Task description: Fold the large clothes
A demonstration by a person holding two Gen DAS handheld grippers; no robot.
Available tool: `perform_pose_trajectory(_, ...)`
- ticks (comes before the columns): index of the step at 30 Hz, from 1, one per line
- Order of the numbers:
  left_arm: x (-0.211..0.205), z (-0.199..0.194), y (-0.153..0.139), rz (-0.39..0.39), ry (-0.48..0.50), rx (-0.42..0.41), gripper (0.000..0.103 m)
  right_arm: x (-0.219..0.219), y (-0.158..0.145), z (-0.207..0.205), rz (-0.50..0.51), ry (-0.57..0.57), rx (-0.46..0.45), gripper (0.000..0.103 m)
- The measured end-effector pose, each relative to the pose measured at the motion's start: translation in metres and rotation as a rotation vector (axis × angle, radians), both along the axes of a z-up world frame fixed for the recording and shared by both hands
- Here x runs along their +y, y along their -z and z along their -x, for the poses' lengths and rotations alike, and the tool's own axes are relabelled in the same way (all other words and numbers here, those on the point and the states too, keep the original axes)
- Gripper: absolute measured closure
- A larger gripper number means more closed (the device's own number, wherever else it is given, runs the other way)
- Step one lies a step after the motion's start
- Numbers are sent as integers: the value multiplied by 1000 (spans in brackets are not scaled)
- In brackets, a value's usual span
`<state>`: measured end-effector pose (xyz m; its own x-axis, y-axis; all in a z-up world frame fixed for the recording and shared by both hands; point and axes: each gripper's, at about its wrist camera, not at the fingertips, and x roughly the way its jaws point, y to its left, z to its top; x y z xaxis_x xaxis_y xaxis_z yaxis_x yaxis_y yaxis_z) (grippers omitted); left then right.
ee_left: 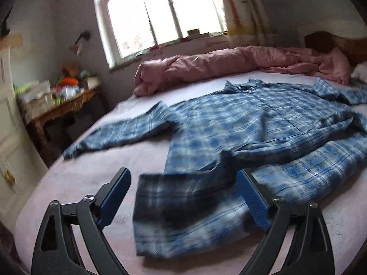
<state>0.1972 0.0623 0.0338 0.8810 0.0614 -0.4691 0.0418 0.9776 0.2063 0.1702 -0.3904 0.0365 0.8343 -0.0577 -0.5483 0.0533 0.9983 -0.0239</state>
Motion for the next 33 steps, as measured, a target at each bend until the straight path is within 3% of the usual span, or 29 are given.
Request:
perform_pose_trajectory(3,17,-9,3,68,-32,46,7,-9,5,3,-32,-103,55,34)
perform_pose_trajectory(4,21,-14,5,91,-36,64,8,-5,12,3,-13,-180,101,34)
perform_pose_trajectory(9,36,-31,19,154,-97,163,8,15,24,13,152,-241,140,34)
perform_pose_trajectory(12,36,-32,23,151,-121,173,8,20,33,3,209,-158,185,34)
perform_pose_trajectory(16,38,-25,19,141,-136,131,8,4,24,-7,328,137,31,35)
perform_pose_trajectory(18,38,-20,17,136,-128,112,8,-16,17,-13,263,193,2,35)
perform_pose_trajectory(23,34,-16,14,172,-15,103,11,-52,13,-3,-3,122,5,35)
perform_pose_trajectory(25,31,-12,10,186,23,96,13,-55,10,9,-44,61,-18,35)
perform_pose_trajectory(27,27,-10,9,152,-2,85,13,-55,10,14,-69,-11,-29,35)
perform_pose_trajectory(30,24,-11,12,133,-22,96,13,-55,10,15,-95,-18,-51,35)
perform_pose_trajectory(32,28,-13,15,140,-54,115,18,-63,7,14,-145,-4,-64,35)
perform_pose_trajectory(33,33,-13,17,156,-64,122,27,-65,6,13,-156,-4,-68,35)
